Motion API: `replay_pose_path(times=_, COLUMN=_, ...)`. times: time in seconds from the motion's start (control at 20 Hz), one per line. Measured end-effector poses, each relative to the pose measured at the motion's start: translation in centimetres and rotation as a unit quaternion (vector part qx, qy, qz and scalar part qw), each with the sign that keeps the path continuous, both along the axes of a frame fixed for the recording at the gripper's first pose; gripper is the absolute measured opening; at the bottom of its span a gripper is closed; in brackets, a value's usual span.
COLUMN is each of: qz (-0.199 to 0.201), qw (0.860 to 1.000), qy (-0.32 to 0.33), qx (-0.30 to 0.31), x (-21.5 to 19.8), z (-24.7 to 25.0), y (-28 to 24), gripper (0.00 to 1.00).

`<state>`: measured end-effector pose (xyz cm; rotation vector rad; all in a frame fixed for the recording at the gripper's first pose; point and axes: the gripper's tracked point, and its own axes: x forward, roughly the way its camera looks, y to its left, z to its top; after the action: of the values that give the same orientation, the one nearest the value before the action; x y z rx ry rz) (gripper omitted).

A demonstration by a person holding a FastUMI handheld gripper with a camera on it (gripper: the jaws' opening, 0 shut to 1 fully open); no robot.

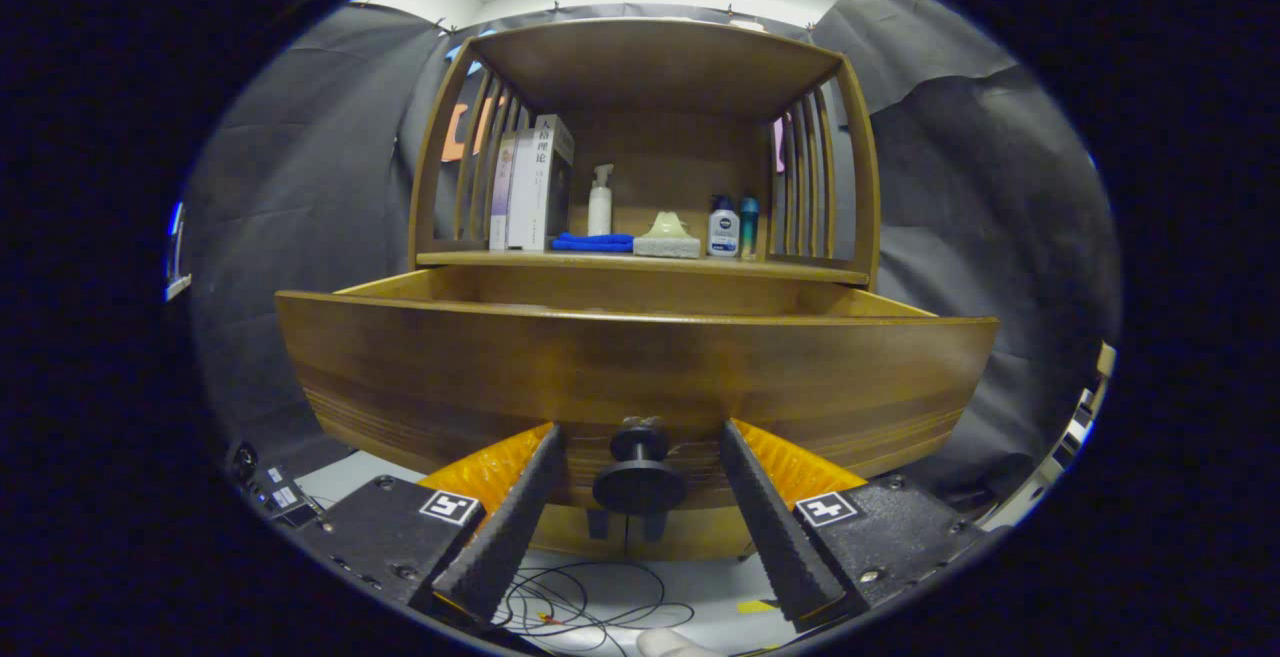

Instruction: Pull open the drawer, take out the items inside it, and place them on the countertop above the cabinet.

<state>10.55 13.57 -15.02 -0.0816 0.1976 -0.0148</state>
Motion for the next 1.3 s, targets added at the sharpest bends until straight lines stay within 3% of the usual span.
replay_pose_path(times=0.4, qz=0.001, qw=1.000, qy=0.007, qx=-0.001, x=1.9, z=0.4, y=-0.1, gripper=1.00)
replay_pose_path(times=1.3, qz=-0.010, qw=1.000, qy=0.010, qx=0.006, x=11.6, z=1.3, y=0.4, gripper=1.00)
